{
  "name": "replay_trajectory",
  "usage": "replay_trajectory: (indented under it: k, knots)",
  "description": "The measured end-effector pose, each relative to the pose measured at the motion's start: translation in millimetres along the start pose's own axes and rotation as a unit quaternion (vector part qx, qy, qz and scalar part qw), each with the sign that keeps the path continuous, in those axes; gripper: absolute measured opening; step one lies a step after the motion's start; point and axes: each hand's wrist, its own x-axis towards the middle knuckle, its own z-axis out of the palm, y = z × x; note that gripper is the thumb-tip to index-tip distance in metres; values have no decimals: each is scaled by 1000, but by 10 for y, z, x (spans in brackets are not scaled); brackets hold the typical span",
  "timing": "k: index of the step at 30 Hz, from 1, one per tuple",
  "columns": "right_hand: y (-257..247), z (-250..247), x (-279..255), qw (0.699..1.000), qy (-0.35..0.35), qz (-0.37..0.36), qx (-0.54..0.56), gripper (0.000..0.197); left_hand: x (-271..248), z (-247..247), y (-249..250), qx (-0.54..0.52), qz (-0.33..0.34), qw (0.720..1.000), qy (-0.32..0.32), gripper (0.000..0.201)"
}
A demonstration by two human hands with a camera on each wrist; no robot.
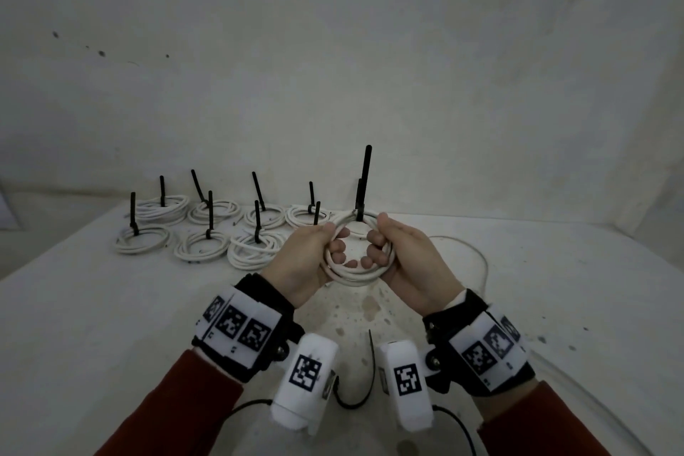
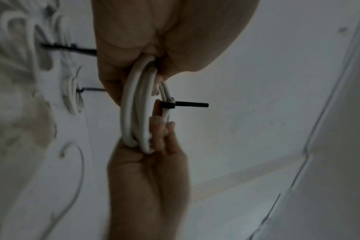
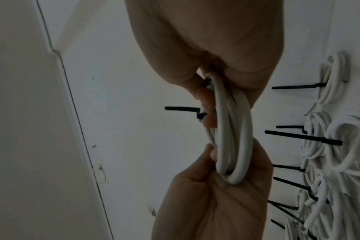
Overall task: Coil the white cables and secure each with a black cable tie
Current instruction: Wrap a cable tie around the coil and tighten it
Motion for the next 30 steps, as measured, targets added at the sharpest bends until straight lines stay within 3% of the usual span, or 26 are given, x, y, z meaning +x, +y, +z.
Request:
replay_trajectory:
  k: [2, 9, 12, 13, 16, 19, 22, 25, 28, 30]
  knots:
    - [6, 8, 0, 1000, -6, 4, 5, 17, 10, -1, 16, -46, -26, 998, -16, 36]
    - [92, -36, 55, 998, 16, 19, -56, 22, 72, -3, -107, -21, -27, 999, 2, 33]
    - [13, -135, 58, 977, 4, 86, -196, 12, 108, -69, -147, 99, -34, 994, 21, 11]
    - [-13, -171, 52, 964, -8, 108, -244, 15, 117, -89, -172, 153, -41, 987, 26, 9]
    - [-40, -264, 41, 948, -22, 113, -296, 30, 181, -117, -305, 271, -64, 960, 17, 36]
    - [27, -338, 73, 950, 32, 89, -296, 19, 296, -71, -416, 353, -55, 933, 33, 47]
    - [101, -486, 233, 949, 116, 90, -279, 27, 488, 7, -428, 441, -50, 895, 47, 47]
    - [92, -621, 409, 935, 182, 90, -291, 30, 679, 77, -418, 530, -56, 846, 13, 63]
    - [30, -703, 528, 928, 208, 87, -296, 10, 810, 158, -418, 566, -38, 823, -38, 85]
    - [10, -743, 582, 922, 194, 102, -319, 17, 873, 214, -444, 607, -30, 793, -46, 86]
